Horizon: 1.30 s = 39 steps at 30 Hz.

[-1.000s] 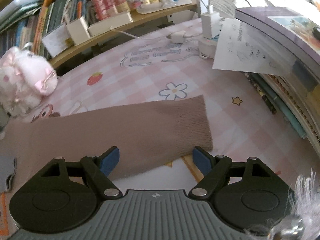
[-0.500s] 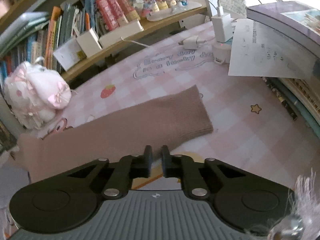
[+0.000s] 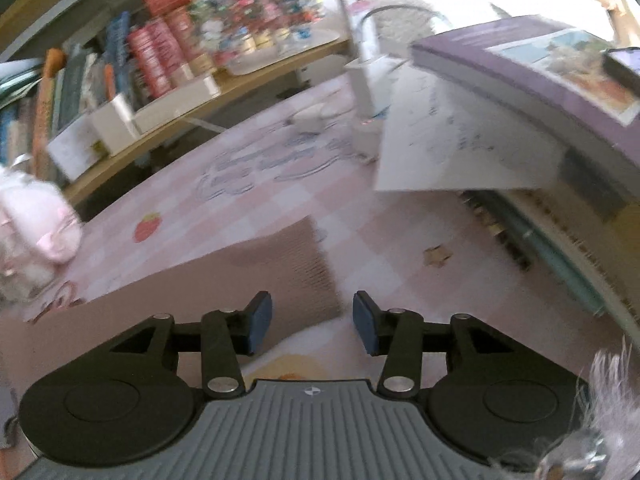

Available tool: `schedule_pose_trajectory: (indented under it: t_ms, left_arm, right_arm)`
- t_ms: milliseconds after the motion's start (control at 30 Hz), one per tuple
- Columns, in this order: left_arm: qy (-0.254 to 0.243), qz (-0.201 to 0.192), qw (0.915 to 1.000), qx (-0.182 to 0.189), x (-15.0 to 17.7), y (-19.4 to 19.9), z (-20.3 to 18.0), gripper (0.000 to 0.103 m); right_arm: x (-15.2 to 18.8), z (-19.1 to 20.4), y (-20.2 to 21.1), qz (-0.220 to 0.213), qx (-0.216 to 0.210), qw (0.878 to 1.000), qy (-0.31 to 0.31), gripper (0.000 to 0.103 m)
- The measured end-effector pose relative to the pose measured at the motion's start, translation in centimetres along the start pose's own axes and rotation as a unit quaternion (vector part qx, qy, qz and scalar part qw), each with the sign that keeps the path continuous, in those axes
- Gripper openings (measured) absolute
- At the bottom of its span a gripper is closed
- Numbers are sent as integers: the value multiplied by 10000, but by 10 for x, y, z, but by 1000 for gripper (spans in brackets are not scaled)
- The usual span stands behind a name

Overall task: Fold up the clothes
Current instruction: 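Grasp the beige sleeve cuff with the right gripper, then lift the beige sleeve across the sweater chest and open the right gripper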

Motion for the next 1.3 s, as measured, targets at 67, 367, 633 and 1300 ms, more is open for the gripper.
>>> schedule_pose_trajectory:
  t_ms: [67,367,633,1300]
  left_arm:
    - [0,1,10000,-2,0,0,0,82]
    - [-81,-55,10000,20,-1,3,-2,82]
    - [-50,-111,9999,59,-1,6,0,82]
    - [-469,-716,9943,641,-19,21,28,82]
  right_arm:
    - [-2,-4,-2,-64,-25,10000,-44,43]
    - [0,20,-7,125,-936,9955,-48,44]
    - [1,23,-10,282,-855,9959,118,11]
    - [-36,139,78,-358,-2537,9666,114,10]
Point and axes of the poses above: each gripper's, at about its wrist camera, not at the fingertips, and y roughly against the way its jaws point, z to its left, x to its underside, the point moved 7 cm from there along -y, roughly the way its jaws point, and after that the axes turned 7 degrees about y, right-handed, at the moved point
